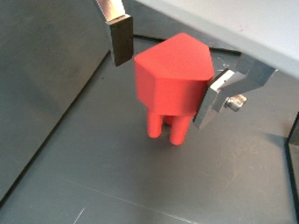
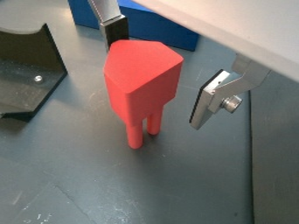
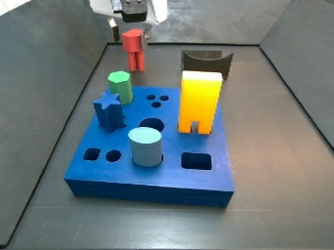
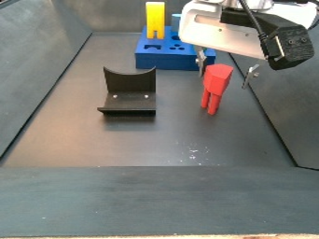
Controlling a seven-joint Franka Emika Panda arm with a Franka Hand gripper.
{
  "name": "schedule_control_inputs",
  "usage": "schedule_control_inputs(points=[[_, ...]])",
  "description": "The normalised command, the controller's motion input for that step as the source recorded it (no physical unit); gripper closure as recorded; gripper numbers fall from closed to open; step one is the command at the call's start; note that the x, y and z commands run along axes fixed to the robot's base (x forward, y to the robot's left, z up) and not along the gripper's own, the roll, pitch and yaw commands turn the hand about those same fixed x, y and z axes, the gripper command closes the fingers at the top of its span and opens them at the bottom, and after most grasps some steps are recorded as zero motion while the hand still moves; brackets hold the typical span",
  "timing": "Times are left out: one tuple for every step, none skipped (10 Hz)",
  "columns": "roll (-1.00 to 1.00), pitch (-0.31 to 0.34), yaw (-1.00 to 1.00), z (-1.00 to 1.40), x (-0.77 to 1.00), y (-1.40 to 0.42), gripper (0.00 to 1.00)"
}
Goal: Pick up the 3 prong object. Move up. Move to above the board. Insert the 3 prong object.
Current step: Pick up the 3 prong object.
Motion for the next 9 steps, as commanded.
schedule_control_inputs(points=[[-0.09, 0.014, 0.0, -0.06, 0.15, 0.17, 0.0], [-0.07, 0.0, 0.0, -0.05, 0.18, 0.11, 0.0], [-0.06, 0.0, 0.0, -0.05, 0.09, 0.01, 0.0], [-0.05, -0.006, 0.0, -0.04, 0.0, 0.0, 0.0], [0.0, 0.0, 0.0, 0.0, 0.0, 0.0, 0.0], [0.0, 0.0, 0.0, 0.0, 0.0, 0.0, 1.0], [0.0, 0.0, 0.0, 0.0, 0.0, 0.0, 1.0], [0.0, 0.0, 0.0, 0.0, 0.0, 0.0, 1.0], [0.0, 0.0, 0.0, 0.0, 0.0, 0.0, 1.0]])
